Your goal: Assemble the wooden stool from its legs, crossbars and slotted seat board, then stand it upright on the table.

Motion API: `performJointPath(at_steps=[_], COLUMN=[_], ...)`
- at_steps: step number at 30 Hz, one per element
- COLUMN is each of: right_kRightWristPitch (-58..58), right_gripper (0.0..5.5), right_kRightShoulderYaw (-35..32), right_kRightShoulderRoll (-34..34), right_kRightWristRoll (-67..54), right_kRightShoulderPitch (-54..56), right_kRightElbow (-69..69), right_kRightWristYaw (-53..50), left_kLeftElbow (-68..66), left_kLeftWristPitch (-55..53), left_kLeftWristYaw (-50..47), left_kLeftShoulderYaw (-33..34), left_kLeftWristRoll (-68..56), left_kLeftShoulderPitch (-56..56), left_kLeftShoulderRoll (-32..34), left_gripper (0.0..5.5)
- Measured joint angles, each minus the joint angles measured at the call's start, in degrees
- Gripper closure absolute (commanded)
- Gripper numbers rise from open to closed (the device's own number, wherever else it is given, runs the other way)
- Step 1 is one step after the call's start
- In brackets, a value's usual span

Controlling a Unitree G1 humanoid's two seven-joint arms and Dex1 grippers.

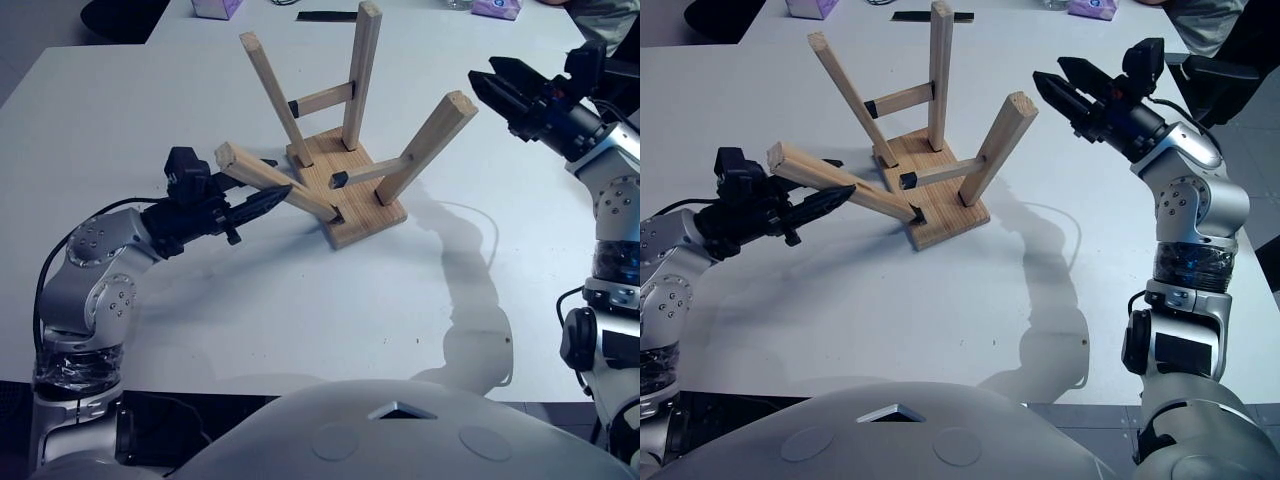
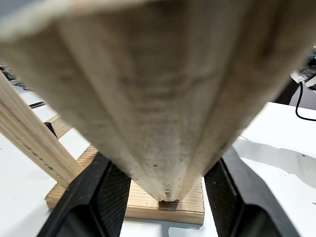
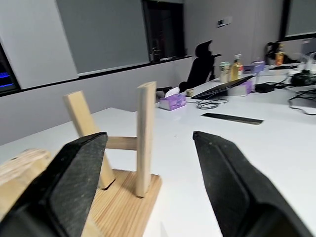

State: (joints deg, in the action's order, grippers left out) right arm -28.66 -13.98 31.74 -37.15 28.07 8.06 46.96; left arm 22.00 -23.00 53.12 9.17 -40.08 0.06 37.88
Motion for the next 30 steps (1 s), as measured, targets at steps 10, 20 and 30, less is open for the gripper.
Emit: performJointPath(at_steps=[10, 20, 30], right_kRightWristPitch=[0.7, 0.1, -1.8], right_gripper=[2.31, 2.31, 2.31], right_kRightShoulderYaw=[-2.3, -1.5, 1.4], right_kRightShoulderRoll=[-3.4, -8.9, -12.4], right_kRightWristRoll=[0.0, -0.7, -2.3], right_kRightShoulderPitch=[-4.3, -14.4, -17.3], right_kRightElbow=[-2.7, -14.1, -24.2], right_kRightWristYaw=[-6.3, -11.9, -17.0], left_kLeftElbow=[-8.1, -25.1, -27.4], left_kLeftWristPitch=[0.7, -0.8, 1.2], left_kLeftWristYaw=[7.1, 22.6, 25.8], left_kLeftShoulderYaw=[-5.2, -13.5, -19.5], left_kLeftWristRoll=[3.4, 8.2, 13.7], left_kLeftShoulderPitch=[-10.0, -28.3, -35.4], left_kLeftShoulderRoll=[4.2, 8.5, 7.3], left_gripper=[3.47, 3.47, 3.47])
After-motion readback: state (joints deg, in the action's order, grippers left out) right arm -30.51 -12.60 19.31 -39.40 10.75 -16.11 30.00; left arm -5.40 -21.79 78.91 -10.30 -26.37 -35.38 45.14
